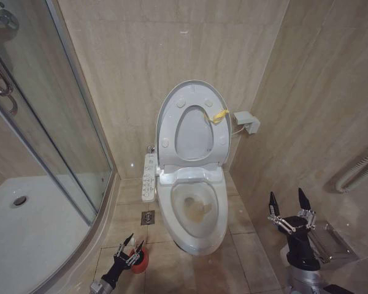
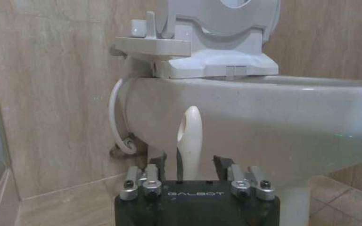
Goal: Open the toilet lid, clean the toilet bowl with a toilet brush, close the toilet lid, and flush.
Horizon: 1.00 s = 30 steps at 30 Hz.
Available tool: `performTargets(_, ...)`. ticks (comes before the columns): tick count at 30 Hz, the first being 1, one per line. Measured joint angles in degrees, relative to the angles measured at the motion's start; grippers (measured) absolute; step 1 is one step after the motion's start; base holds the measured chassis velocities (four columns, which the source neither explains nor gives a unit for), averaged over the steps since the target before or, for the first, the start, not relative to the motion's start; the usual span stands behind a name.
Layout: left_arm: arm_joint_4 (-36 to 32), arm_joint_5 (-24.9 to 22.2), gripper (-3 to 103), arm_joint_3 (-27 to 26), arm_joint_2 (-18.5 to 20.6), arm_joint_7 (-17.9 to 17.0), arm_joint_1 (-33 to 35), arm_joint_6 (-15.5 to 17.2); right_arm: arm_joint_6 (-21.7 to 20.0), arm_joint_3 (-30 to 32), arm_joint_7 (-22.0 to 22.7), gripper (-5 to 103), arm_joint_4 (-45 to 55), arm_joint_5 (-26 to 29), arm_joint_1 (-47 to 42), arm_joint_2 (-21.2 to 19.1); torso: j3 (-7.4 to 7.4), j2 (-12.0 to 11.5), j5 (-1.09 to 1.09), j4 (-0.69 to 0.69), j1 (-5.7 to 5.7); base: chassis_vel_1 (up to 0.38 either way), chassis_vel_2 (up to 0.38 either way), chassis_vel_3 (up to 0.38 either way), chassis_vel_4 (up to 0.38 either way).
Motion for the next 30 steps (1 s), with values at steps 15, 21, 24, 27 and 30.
performTargets(15, -2.0, -0.1, 26, -1.0, -0.7, -0.5, 1.1, -0.3, 0.0, 0.4, -0.5, 100, 0.5, 0.3, -1.5, -0.1, 0.0, 0.0, 0.0, 0.0, 0.0, 0.0, 0.0, 0.0, 0.0)
performTargets(21, -4.3, -0.2, 22, -1.4, -0.6, -0.9, 2.2, -0.5, 0.0, 0.5, -0.5, 100, 0.7, 0.4, -1.4, -0.1, 0.0, 0.0, 0.0, -0.01, 0.0, 0.0, 0.0, 0.0, 0.0)
performTargets(24, -7.7, -0.2, 22, -1.6, -0.4, -1.5, 3.7, -0.8, 0.0, 0.7, -0.5, 100, 0.7, 0.5, -1.4, -0.1, 0.0, 0.0, -0.01, -0.01, 0.0, 0.0, 0.0, 0.0, 0.0)
performTargets(27, -15.6, 0.7, 22, -1.4, 0.4, -5.0, 7.2, 0.1, 0.0, 0.8, -0.5, 100, 1.0, 0.8, -1.5, -0.2, 0.0, 0.0, -0.01, 0.0, 0.0, 0.0, 0.0, 0.0, 0.0)
performTargets(30, -21.0, 1.3, 22, -1.1, 1.0, -7.9, 9.5, 1.5, 0.0, 0.8, -0.5, 100, 1.2, 1.0, -1.5, -0.2, 0.0, 0.0, -0.01, 0.0, 0.0, 0.0, 0.0, 0.0, 0.0)
